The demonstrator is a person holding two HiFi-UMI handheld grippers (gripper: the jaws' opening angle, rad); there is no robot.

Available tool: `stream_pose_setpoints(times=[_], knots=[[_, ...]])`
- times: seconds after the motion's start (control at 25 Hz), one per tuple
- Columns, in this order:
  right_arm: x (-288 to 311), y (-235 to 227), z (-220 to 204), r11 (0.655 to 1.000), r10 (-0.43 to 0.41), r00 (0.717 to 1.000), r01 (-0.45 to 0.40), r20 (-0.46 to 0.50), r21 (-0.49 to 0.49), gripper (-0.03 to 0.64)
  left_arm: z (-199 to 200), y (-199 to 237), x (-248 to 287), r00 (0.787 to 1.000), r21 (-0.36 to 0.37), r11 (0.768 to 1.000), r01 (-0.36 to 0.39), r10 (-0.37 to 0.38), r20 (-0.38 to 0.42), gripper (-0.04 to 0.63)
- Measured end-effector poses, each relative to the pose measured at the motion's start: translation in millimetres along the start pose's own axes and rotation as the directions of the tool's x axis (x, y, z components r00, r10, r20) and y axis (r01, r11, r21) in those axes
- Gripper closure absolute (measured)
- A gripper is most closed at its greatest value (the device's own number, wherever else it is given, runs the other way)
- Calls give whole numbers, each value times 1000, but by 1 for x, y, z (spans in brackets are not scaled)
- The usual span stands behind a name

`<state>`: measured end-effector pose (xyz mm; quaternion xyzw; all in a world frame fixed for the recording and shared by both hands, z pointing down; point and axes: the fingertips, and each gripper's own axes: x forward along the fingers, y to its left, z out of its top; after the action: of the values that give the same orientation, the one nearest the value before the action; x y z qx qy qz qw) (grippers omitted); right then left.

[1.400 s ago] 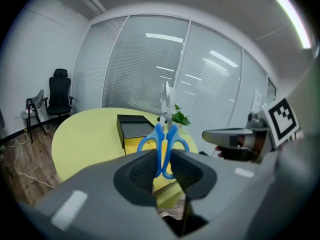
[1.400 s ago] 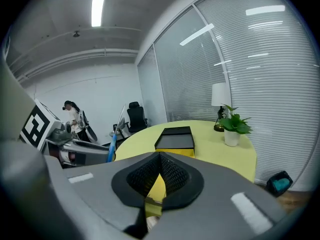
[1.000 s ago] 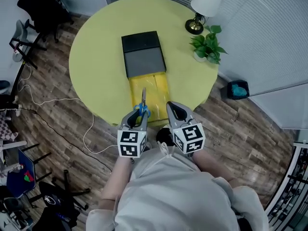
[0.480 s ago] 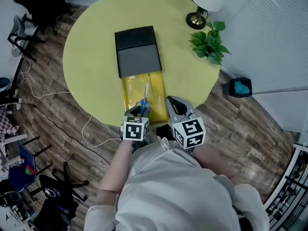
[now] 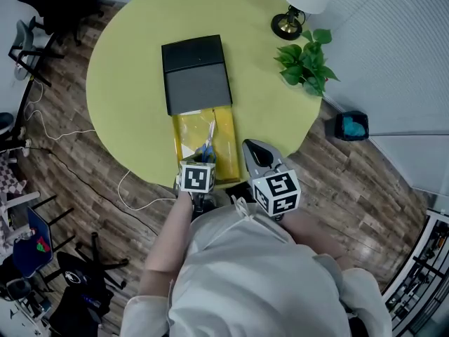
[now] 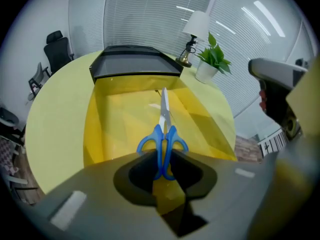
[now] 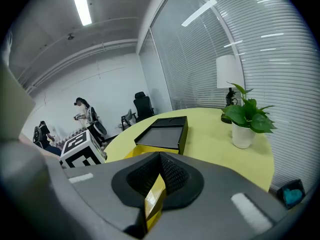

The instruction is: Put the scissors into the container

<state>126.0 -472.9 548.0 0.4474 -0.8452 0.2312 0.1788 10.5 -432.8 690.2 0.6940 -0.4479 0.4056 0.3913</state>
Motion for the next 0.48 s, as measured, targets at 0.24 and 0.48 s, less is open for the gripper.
stream_pose_setpoints(times=[0.24,0.48], knots=[[6,3,2,1000,23,1000,-23,-13,-19,618,-1,2,1,1000,-33,999,8,-8,-1,509],[11,10,5,998,52,998,-53,-23,-39,617,0,0,0,1000,-19,1000,12,-12,9,487]])
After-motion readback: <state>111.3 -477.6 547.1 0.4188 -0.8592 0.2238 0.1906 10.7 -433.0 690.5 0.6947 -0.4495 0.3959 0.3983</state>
